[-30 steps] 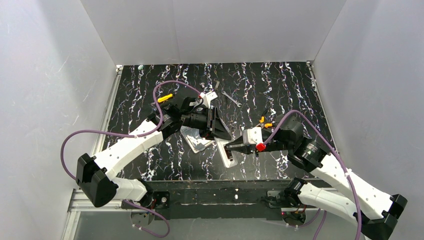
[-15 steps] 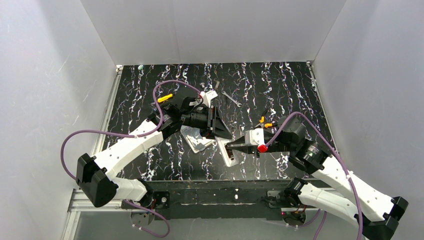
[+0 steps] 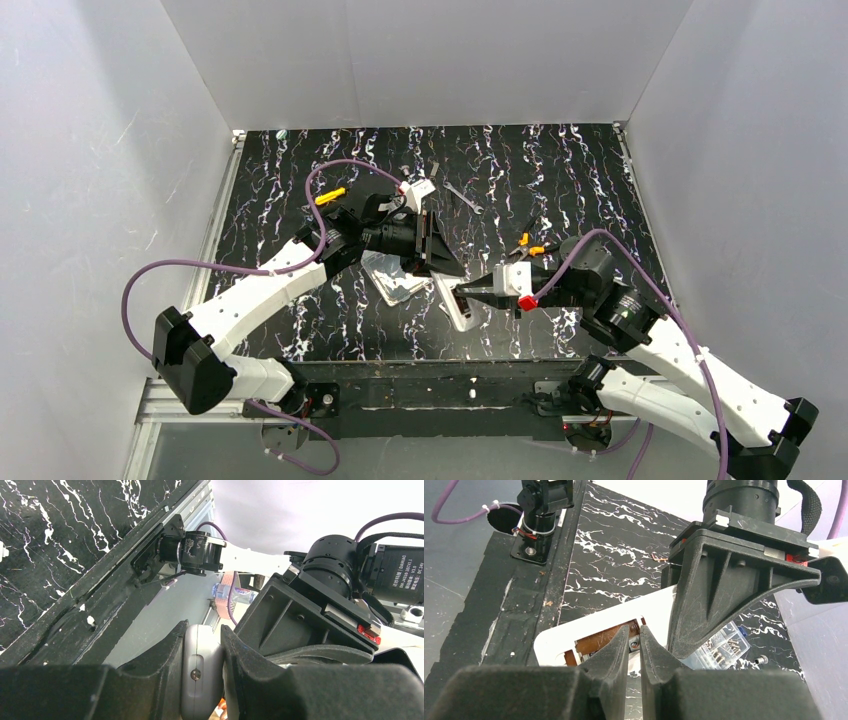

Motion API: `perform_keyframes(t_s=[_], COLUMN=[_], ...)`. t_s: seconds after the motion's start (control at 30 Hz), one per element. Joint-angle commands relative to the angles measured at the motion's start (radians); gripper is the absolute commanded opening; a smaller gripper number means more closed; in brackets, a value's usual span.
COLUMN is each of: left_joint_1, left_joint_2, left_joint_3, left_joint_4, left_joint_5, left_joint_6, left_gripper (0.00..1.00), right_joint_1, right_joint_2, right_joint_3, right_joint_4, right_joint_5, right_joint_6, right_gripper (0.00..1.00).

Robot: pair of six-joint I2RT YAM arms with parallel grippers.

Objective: Load the batteries into the remote control
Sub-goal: Load the battery into the remote control.

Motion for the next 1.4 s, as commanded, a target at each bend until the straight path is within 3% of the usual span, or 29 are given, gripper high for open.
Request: perform_keyframes(t_s=[0.0, 0.63, 0.93, 1.07, 1.37], left_joint_1=[0.009, 0.010, 0.008, 0.010, 0.010], left_joint_2=[-0.087, -0.033, -0.045, -0.052, -0.101], left_joint_3=[0.053, 0.059, 0.042, -0.002, -0.060], left_joint_4=[0.134, 0.328, 0.197, 0.224, 0.178], left_joint_5=[0.107, 0.218, 0.194, 0.174, 0.119], left_joint_6=[-0.072, -0.190, -0.066, -0.049, 0.091], left_gripper=[0.00, 0.00, 0.00, 0.00, 0.00], right_joint_1=[0.006, 0.006, 0.006, 0.006, 0.007], right_joint_2=[0.012, -0.091, -0.135, -0.116, -0.109], right_joint_3=[-0.078, -0.189, -0.078, 0.019, 0.058], right_joint_4=[-0.258, -0.015, 0.044, 0.038, 0.079], right_joint_5=[0.044, 0.219, 0.215, 0.174, 0.204], right_joint_6=[0.004, 0.018, 0.074, 0.098, 0.184], right_gripper=[0.18, 0.27, 0.29, 0.30, 0.39])
